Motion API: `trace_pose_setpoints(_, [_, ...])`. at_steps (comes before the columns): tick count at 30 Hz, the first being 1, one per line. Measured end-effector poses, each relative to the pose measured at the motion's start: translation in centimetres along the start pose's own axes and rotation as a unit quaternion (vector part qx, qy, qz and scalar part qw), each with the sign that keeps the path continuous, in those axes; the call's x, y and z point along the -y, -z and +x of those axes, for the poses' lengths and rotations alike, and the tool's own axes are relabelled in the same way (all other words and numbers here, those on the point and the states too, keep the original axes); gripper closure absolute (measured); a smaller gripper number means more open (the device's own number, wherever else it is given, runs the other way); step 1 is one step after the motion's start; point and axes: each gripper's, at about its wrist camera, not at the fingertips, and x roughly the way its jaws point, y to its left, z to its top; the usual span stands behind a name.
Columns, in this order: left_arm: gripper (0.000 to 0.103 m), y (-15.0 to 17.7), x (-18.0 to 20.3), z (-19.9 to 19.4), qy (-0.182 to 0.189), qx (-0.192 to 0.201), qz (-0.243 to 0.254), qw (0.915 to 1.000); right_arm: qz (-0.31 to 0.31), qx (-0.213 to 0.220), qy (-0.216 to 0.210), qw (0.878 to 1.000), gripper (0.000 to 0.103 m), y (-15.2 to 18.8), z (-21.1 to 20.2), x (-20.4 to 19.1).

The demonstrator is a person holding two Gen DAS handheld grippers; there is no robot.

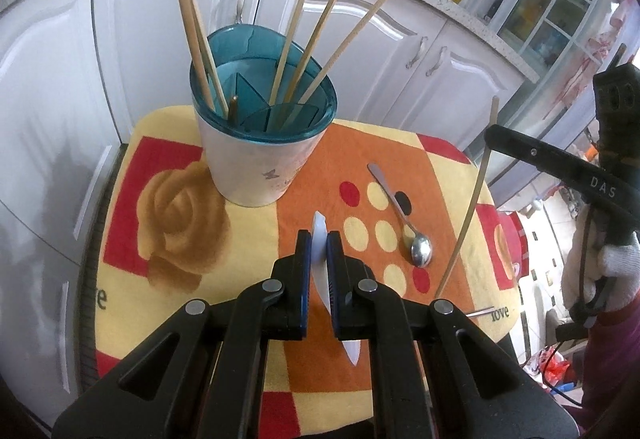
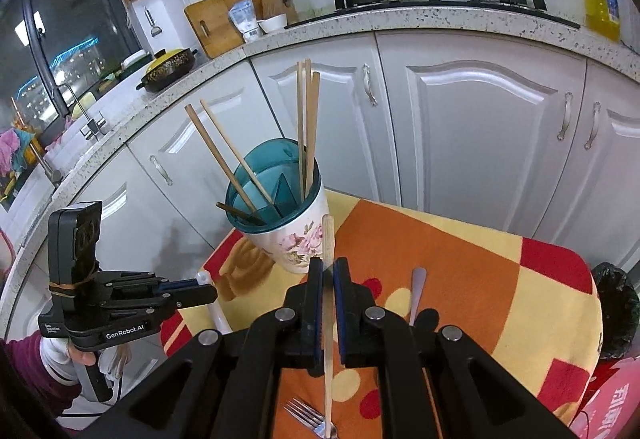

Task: Organize utensils
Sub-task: 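Lift the white spoon and chopstick up over the floral holder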

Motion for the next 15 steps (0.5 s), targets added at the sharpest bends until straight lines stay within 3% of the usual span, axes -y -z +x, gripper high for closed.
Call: trace_pose_setpoints(15, [0.097,-1.9,-1.4,-4.1,0.010,0.038,-0.014,0.9991,-0.013,0.033,-0.026,0.999,0.098,-2.3,-2.4,-1.4])
